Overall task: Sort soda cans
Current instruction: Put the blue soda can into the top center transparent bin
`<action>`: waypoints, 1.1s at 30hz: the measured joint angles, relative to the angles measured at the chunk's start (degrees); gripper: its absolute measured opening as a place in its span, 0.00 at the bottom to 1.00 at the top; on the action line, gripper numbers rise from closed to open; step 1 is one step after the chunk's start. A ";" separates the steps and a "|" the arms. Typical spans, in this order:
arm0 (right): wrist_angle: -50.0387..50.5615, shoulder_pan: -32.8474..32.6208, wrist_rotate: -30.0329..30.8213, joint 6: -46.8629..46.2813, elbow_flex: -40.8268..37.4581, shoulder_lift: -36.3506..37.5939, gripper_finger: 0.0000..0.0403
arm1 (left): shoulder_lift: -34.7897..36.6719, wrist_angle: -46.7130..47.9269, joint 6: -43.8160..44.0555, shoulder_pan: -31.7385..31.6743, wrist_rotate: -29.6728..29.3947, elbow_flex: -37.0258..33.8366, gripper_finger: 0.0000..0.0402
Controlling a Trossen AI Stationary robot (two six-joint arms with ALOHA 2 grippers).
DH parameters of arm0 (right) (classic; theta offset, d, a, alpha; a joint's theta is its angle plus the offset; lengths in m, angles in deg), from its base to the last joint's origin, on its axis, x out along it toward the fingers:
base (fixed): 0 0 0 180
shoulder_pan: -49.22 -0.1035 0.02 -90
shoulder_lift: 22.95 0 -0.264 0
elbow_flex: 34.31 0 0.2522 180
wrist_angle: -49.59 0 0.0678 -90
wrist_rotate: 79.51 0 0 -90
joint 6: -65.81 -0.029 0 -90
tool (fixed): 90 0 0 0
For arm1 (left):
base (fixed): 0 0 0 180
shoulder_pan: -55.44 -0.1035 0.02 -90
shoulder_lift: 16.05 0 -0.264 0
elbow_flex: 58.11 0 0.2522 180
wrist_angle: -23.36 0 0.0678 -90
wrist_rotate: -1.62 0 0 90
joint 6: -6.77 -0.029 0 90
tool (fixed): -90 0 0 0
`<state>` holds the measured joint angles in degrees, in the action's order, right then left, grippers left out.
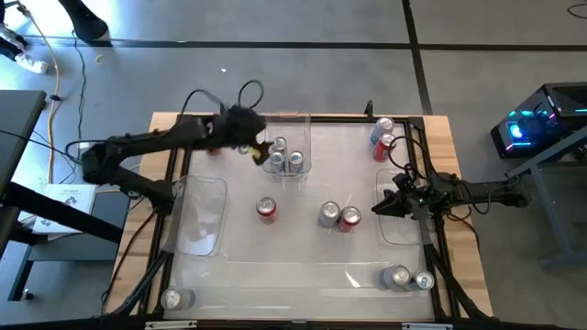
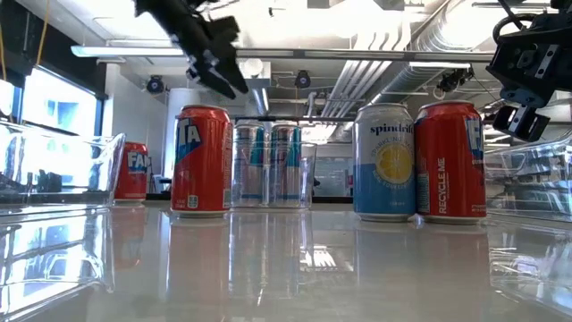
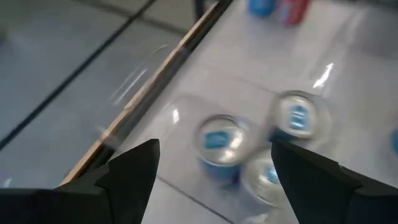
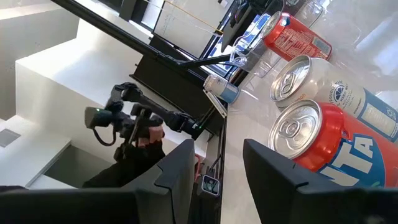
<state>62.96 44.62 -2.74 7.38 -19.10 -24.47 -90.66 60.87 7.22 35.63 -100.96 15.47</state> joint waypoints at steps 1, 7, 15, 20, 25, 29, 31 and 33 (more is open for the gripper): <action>0.00 0.00 -0.02 -0.02 -0.02 0.00 0.33 | 2.11 -2.64 -0.05 1.22 0.02 -3.06 0.75; -0.47 0.00 0.15 0.35 -0.01 0.00 0.33 | 13.90 -13.05 3.21 11.51 -0.74 -16.74 0.74; -8.46 0.85 3.54 3.23 0.00 0.02 0.33 | 21.78 -15.79 6.56 25.68 -12.25 -20.78 0.74; -7.48 0.85 3.52 3.24 0.00 0.00 0.33 | 21.73 -16.83 6.58 31.10 -16.62 -20.78 0.74; -5.55 0.85 4.58 8.40 0.00 0.00 0.33 | 20.87 -17.27 5.93 34.10 -19.22 -20.78 0.74; -6.23 0.85 15.08 13.55 0.00 -0.02 0.33 | 20.82 -17.33 6.33 35.80 -21.08 -20.78 0.74; -8.51 0.85 25.44 13.36 0.00 -0.02 0.33 | 20.82 -17.36 6.41 36.35 -22.27 -20.78 0.74; -10.90 0.85 36.43 14.47 0.00 0.00 0.33 | 20.82 -17.35 6.41 36.80 -23.24 -20.78 0.74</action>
<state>52.06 45.47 33.68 21.85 -19.09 -24.47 -69.83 43.52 13.62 72.43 -124.19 -5.30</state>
